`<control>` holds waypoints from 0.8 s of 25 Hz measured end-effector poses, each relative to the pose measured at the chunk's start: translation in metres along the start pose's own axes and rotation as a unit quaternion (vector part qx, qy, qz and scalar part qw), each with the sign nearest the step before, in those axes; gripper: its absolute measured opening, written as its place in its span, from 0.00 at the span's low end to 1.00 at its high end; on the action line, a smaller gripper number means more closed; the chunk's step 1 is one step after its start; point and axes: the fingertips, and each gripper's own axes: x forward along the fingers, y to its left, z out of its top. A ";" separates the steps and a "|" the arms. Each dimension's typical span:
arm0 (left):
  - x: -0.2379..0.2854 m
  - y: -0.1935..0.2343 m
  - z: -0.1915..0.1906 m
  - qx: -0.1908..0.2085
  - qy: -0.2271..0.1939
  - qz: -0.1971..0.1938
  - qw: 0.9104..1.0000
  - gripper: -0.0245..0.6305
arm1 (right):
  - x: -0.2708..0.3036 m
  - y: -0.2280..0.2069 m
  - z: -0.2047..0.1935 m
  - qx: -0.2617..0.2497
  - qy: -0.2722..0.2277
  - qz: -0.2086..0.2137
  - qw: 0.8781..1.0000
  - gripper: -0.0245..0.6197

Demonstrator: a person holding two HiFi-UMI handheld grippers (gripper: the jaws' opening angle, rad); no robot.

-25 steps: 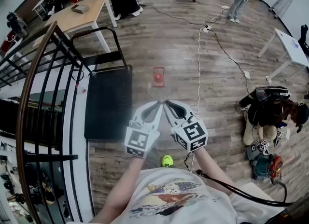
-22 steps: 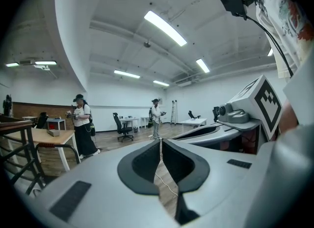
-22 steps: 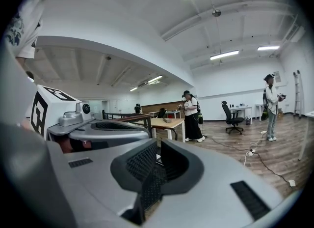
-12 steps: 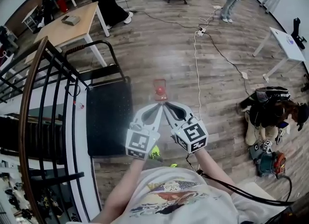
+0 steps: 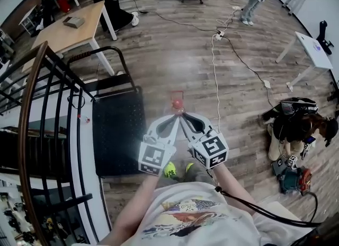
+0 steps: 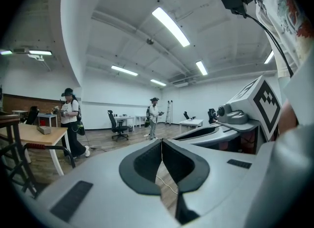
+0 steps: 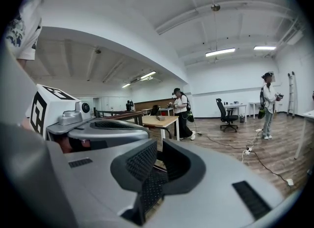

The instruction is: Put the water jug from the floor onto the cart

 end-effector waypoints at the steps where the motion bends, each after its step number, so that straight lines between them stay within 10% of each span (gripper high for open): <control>1: 0.002 0.003 -0.002 -0.002 0.001 0.001 1.000 0.05 | 0.003 -0.001 -0.001 -0.001 0.003 0.001 1.000 0.09; 20: 0.139 0.060 -0.002 -0.001 0.036 0.051 0.998 0.06 | 0.082 -0.128 0.008 -0.001 0.022 0.059 0.998 0.09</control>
